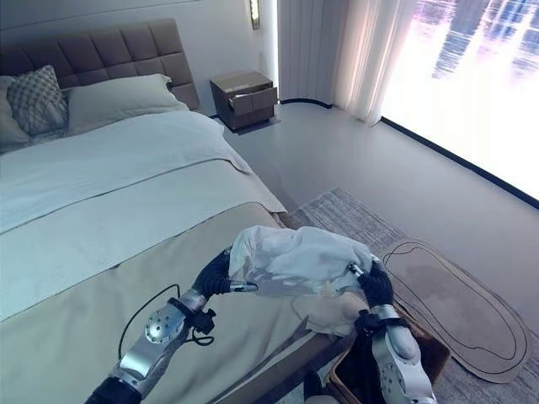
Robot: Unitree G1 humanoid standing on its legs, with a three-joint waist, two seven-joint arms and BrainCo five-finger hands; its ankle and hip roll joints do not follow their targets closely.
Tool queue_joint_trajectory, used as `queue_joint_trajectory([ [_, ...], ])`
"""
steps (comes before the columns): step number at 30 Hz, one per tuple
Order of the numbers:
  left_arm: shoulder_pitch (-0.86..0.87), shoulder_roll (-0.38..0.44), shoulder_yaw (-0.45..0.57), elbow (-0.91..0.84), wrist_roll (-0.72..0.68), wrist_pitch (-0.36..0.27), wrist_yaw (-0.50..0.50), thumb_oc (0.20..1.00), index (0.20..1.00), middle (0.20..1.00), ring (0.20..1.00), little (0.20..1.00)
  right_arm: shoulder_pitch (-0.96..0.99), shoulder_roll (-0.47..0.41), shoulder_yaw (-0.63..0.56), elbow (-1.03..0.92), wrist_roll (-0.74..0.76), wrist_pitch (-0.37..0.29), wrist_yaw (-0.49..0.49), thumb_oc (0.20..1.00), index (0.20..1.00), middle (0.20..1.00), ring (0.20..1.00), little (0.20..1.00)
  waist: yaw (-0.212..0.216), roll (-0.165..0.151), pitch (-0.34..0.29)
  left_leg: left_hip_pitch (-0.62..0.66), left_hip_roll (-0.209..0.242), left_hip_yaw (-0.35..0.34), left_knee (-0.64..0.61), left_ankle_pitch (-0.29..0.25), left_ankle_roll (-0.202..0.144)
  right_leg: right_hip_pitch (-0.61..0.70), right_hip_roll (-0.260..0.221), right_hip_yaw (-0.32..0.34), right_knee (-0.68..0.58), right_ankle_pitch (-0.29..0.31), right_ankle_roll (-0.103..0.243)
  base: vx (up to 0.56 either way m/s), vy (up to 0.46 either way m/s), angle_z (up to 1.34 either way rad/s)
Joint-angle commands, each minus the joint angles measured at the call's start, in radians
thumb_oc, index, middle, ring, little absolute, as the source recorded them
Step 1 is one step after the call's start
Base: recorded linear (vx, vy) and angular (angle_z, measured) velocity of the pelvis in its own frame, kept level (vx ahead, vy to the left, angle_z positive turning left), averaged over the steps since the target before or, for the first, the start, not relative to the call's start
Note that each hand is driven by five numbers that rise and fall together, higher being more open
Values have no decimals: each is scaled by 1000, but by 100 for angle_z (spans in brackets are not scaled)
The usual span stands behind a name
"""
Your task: Pick up clothes into the bucket
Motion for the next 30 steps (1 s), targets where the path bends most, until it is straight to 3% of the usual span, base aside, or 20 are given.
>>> queue_joint_trajectory([
  [1,40,56,25,6,-249,11,-164,1000,1000,1000,1000,1000,-37,27,-113,-38,47,-103,-15,200,200,200,200,200,-26,-43,-23,-68,-51,5,91,-35,45,71,-51,-13,50,-72,62,8,11,-6],
  [7,124,55,72,79,-398,67,-246,1000,1000,1000,1000,1000,-23,35,-180,-40,60,-114,-20,200,200,200,200,200,-28,-39,-30,-62,-51,12,102,-43,44,77,-53,-7,53,-73,62,-1,20,-4],
  [11,166,142,120,129,-247,16,-211,1000,1000,1000,1000,1000,-37,32,-233,-20,64,-131,-41,200,200,200,200,200,-31,-34,-33,-61,-55,23,104,-45,46,70,-55,3,54,-65,66,-22,38,-5],
  [13,173,148,135,153,-218,11,-197,1000,1000,1000,1000,1000,-43,31,-244,-21,67,-136,-46,200,200,200,200,200,-33,-34,-32,-62,-56,27,105,-46,48,68,-57,8,55,-64,67,-21,37,-7],
  [21,178,99,231,202,-73,-27,-78,1000,1000,1000,1000,1000,-48,37,-329,-24,82,-163,-94,200,200,200,200,200,-41,-35,-14,-69,-76,39,117,-57,69,44,-74,36,86,-62,76,-16,53,-9],
  [30,87,52,192,67,-46,-71,-43,1000,1000,1000,1000,1000,-49,19,-363,29,-17,-153,-188,200,200,200,200,200,-66,-38,27,-66,-106,53,117,-66,101,-4,-98,63,160,-64,96,-45,69,-6],
])
